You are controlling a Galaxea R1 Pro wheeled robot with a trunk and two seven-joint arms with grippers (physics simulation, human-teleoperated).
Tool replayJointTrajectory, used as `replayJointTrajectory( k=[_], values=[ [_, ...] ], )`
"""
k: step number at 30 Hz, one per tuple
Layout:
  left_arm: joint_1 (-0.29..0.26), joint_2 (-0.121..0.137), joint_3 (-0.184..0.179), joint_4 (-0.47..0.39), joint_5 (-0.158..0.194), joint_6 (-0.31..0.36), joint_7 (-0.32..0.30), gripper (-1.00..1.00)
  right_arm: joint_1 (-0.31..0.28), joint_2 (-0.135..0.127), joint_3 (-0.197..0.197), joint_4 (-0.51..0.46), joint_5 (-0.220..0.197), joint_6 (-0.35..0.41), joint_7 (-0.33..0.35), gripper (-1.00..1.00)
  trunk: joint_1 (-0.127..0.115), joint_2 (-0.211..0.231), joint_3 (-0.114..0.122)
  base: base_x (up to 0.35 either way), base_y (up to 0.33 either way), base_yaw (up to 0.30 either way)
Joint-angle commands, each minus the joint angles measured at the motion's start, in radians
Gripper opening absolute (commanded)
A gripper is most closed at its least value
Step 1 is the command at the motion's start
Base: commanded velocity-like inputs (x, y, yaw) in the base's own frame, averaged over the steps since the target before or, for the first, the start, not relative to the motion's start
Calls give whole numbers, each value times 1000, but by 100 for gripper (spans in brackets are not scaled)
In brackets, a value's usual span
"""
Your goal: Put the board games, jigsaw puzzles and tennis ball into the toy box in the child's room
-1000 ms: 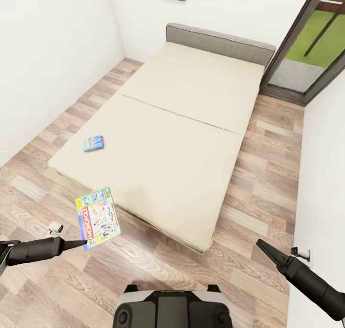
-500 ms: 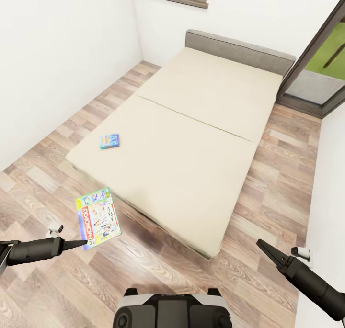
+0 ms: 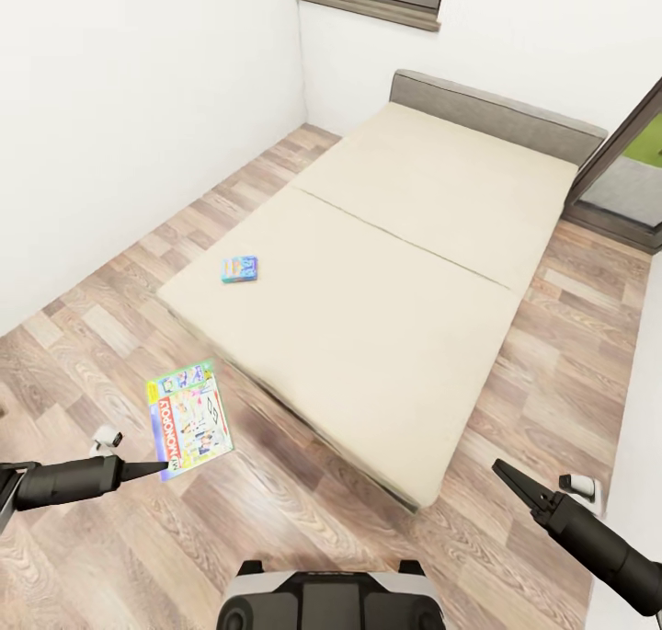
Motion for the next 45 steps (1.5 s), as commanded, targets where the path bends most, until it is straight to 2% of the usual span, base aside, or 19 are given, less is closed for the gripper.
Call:
replayJointTrajectory(
  k=[1,45],
  values=[
    [-1,0,-1,0,0,10,-4,-100,0,0,-1,0,-3,5,1,100,1,-1,0,0,0,201],
    [-1,-5,-3,-3,0,10,-4,-100,0,0,0,0,-3,4,1,100,1,-1,60,0,0,198]
  ],
)
